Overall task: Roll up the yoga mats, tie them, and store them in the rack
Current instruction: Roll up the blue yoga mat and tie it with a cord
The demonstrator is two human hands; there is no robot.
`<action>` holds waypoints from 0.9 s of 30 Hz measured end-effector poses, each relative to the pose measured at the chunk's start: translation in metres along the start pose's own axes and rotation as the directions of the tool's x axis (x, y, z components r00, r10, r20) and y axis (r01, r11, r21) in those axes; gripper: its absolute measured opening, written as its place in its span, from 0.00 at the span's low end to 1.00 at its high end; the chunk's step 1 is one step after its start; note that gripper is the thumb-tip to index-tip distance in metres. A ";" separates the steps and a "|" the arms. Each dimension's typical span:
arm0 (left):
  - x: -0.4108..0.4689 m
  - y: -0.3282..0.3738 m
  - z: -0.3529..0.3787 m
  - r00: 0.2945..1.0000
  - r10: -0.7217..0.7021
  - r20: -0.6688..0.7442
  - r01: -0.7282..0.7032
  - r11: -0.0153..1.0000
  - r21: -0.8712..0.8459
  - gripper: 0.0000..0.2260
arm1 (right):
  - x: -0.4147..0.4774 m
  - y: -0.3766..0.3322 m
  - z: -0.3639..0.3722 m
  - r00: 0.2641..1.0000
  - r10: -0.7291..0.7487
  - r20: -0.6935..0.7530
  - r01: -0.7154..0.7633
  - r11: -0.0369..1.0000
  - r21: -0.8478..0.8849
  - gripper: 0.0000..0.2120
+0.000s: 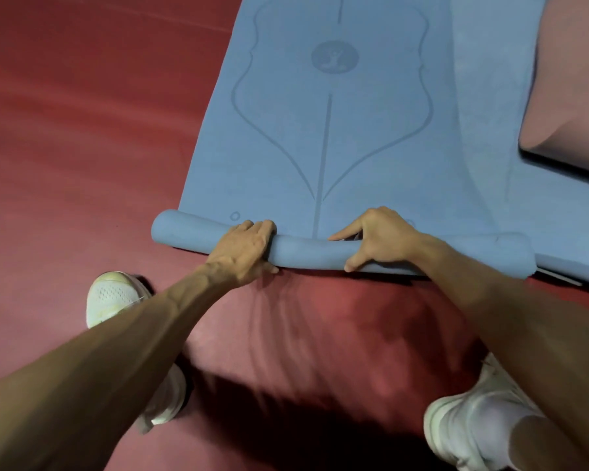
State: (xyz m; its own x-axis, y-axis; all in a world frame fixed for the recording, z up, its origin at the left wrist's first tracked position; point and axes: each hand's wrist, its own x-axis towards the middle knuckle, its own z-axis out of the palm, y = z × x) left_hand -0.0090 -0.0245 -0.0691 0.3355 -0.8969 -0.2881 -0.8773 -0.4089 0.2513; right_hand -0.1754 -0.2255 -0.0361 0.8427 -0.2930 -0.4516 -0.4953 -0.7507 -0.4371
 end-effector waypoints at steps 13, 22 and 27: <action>0.009 0.061 0.026 0.980 -0.029 0.197 0.048 0.994 -0.094 0.25 | -0.027 0.059 0.017 0.980 0.125 0.158 -0.139 0.987 0.086 0.29; 0.052 0.047 0.031 0.973 -0.040 0.229 0.083 0.981 -0.178 0.20 | -0.016 0.088 0.049 0.969 0.000 -0.248 -0.001 1.000 -0.003 0.21; 0.064 0.044 0.024 0.963 -0.042 0.268 0.088 0.983 -0.162 0.21 | -0.027 0.087 0.080 0.784 -0.234 -0.575 0.104 0.963 -0.250 0.12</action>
State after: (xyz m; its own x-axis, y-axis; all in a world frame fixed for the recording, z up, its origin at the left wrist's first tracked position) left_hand -0.0343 -0.0954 -0.0990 0.2677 -0.8012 -0.5352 -0.7770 -0.5080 0.3717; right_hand -0.2578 -0.2355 -0.1240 0.8978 -0.3945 0.1957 -0.3363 -0.9012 -0.2735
